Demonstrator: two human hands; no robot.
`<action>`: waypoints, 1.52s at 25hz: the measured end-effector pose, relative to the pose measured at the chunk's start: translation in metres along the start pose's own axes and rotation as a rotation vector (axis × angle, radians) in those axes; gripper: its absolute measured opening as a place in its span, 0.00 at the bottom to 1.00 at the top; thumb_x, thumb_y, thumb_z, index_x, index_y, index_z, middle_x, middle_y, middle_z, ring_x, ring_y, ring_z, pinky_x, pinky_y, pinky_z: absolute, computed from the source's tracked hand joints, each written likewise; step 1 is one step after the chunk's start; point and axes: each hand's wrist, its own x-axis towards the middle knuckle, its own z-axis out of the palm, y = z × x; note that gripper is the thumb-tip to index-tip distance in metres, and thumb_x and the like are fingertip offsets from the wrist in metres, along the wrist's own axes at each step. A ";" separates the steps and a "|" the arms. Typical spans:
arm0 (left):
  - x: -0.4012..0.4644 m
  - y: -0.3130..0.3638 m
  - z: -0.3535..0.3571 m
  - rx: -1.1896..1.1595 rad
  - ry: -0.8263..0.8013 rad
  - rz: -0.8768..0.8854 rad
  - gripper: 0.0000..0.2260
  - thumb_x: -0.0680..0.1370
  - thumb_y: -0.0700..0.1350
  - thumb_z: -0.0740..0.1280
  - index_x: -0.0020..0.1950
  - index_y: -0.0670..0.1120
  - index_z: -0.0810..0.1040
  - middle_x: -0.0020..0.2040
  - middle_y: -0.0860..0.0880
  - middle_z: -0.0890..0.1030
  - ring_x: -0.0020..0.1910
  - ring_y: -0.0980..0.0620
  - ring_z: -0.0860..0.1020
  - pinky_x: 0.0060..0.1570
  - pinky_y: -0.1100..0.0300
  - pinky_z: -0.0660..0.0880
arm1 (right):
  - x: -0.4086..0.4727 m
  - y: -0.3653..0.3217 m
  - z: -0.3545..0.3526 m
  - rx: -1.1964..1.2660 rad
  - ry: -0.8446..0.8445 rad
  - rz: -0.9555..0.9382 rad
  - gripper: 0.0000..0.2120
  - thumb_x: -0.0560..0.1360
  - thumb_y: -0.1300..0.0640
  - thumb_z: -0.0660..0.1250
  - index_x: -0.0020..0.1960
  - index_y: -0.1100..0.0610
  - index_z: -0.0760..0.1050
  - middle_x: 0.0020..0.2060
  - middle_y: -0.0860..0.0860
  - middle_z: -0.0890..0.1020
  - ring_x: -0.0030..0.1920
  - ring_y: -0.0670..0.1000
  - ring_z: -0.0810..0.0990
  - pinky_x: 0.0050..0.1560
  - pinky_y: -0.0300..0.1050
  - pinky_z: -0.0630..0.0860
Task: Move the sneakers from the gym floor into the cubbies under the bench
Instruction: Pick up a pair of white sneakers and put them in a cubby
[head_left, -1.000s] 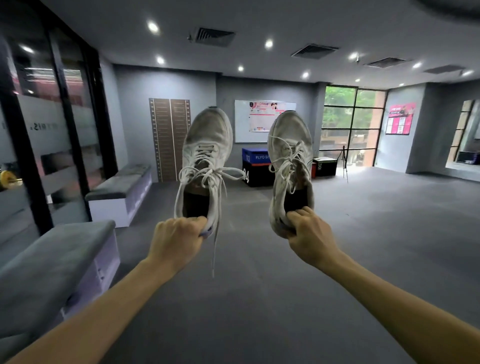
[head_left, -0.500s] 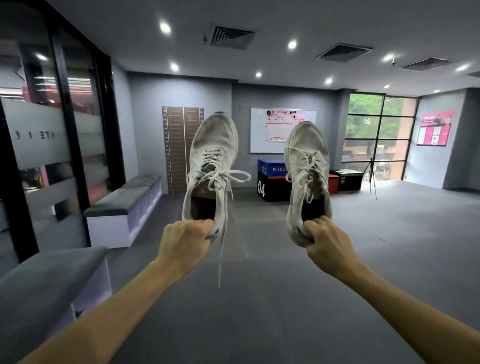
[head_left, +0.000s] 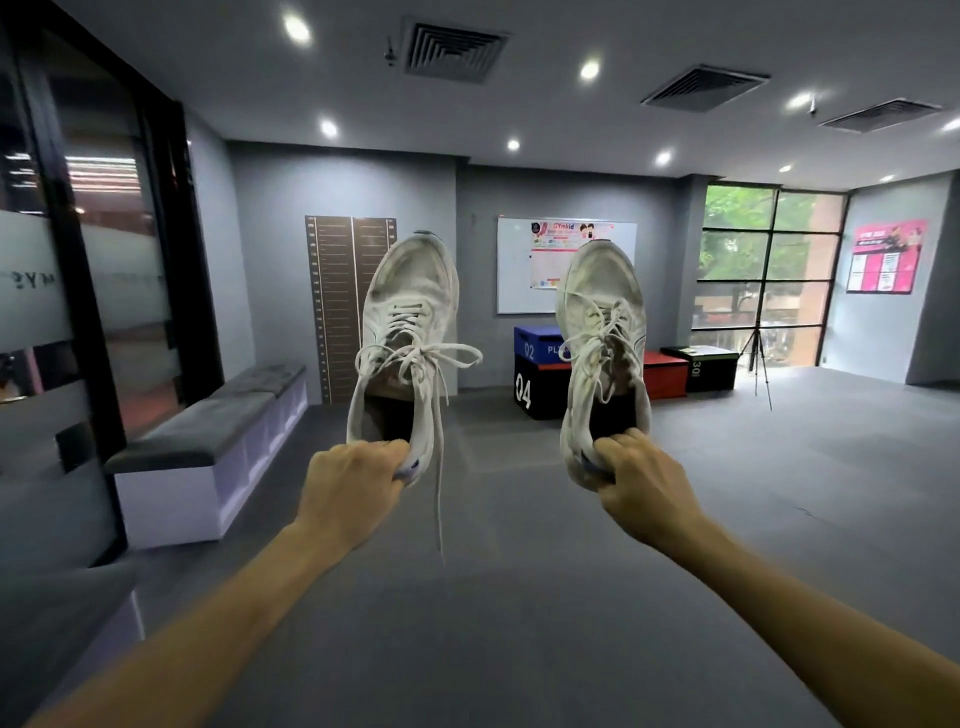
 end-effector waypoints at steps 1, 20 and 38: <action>0.018 -0.009 0.026 0.011 0.005 -0.005 0.17 0.60 0.42 0.79 0.29 0.46 0.69 0.23 0.50 0.75 0.20 0.46 0.74 0.22 0.62 0.62 | 0.026 0.011 0.020 0.004 -0.005 -0.005 0.06 0.71 0.59 0.68 0.39 0.56 0.71 0.40 0.52 0.74 0.38 0.57 0.75 0.34 0.44 0.66; 0.302 -0.245 0.432 0.108 0.019 -0.023 0.18 0.58 0.43 0.81 0.28 0.47 0.70 0.22 0.50 0.74 0.17 0.48 0.71 0.23 0.69 0.47 | 0.457 0.099 0.378 0.075 0.001 -0.036 0.11 0.69 0.61 0.69 0.34 0.54 0.68 0.36 0.48 0.70 0.32 0.49 0.67 0.29 0.38 0.59; 0.322 -0.497 0.567 0.663 -0.109 -0.570 0.13 0.63 0.45 0.75 0.28 0.46 0.70 0.23 0.48 0.74 0.21 0.43 0.72 0.22 0.62 0.62 | 0.795 -0.092 0.735 0.626 -0.144 -0.705 0.12 0.65 0.63 0.69 0.32 0.56 0.66 0.35 0.52 0.74 0.35 0.59 0.73 0.30 0.48 0.68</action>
